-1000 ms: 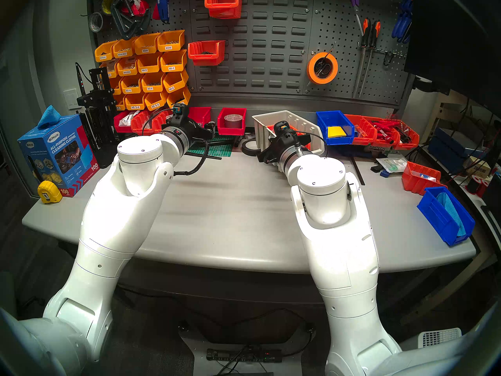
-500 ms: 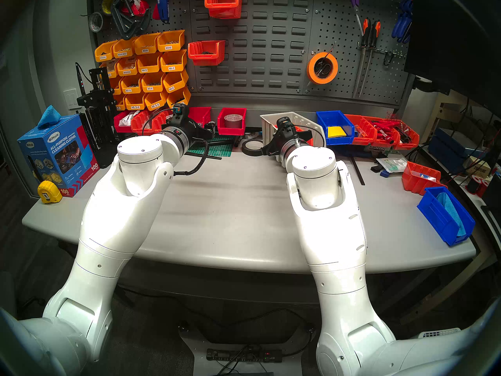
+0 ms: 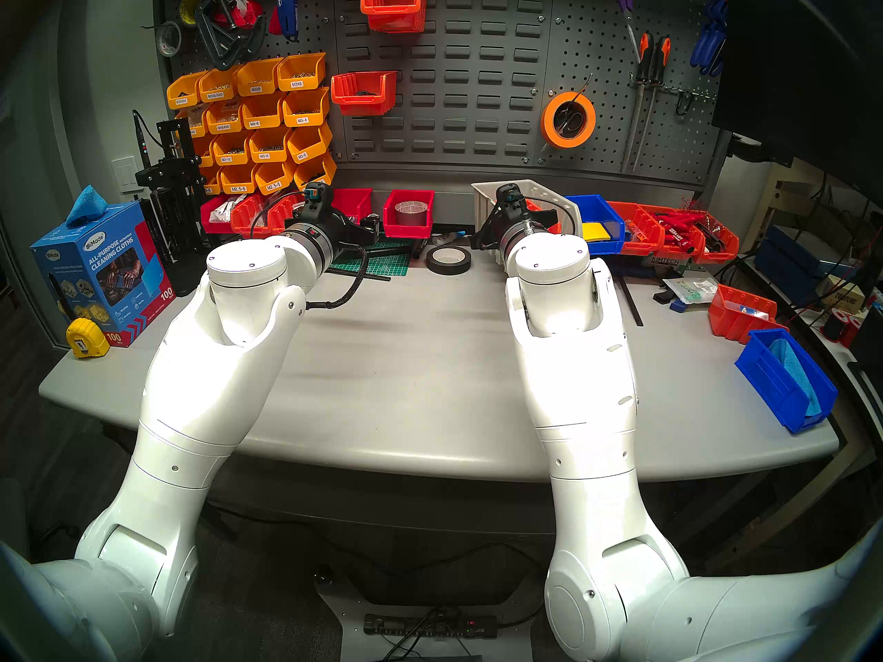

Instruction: Hang all the unorganized tool boxes onto the wall

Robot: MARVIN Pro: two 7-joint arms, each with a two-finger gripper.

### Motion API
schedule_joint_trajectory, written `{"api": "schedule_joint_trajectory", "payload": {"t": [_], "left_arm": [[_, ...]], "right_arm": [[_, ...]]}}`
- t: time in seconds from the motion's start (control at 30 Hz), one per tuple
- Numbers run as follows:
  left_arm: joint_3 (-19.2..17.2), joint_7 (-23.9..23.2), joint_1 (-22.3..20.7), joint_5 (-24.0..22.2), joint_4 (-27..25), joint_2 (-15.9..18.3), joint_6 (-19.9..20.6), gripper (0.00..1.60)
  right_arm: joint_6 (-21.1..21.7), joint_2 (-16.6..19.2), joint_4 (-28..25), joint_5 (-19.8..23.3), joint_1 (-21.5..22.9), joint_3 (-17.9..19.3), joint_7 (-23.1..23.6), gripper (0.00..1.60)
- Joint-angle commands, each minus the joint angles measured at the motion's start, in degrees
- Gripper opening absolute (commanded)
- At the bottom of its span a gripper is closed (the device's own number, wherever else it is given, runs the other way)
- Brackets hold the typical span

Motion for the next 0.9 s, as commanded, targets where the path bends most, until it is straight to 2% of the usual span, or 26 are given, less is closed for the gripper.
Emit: {"api": "schedule_joint_trajectory", "payload": {"t": [0.0,0.03,0.07,0.1,0.17,0.2,0.57,0.87], "left_arm": [[-0.13,-0.07,-1.08,0.13,-0.68,-0.10,-0.46,1.60],[-0.12,-0.06,-1.08,0.12,-0.68,-0.10,-0.46,1.60],[-0.12,-0.05,-1.08,0.11,-0.68,-0.09,-0.46,1.60],[-0.11,-0.05,-1.08,0.10,-0.68,-0.09,-0.47,1.60],[-0.10,-0.04,-1.09,0.09,-0.68,-0.07,-0.47,1.60],[-0.10,-0.03,-1.09,0.09,-0.68,-0.07,-0.47,1.60],[-0.04,0.02,-1.13,0.03,-0.67,0.00,-0.55,1.60],[0.00,0.05,-1.15,-0.01,-0.66,0.04,-0.60,1.60]], "right_arm": [[-2.27,-1.90,1.90,-0.34,6.91,0.28,-1.03,0.00],[-2.68,-2.25,1.62,-0.45,6.35,0.48,-1.22,0.00],[-2.21,-1.98,3.37,-0.21,8.30,0.63,-1.12,0.00],[-3.08,-2.48,2.42,-0.47,6.77,0.92,-1.40,0.00],[-2.79,-2.35,4.63,-0.19,8.96,1.37,-1.51,0.00],[-3.33,-2.67,3.90,-0.37,7.97,1.53,-1.66,0.00],[-4.11,-3.28,10.94,0.19,13.42,4.13,-3.24,0.00],[-5.14,-4.24,13.05,0.42,14.08,5.27,-4.49,0.00]]}}
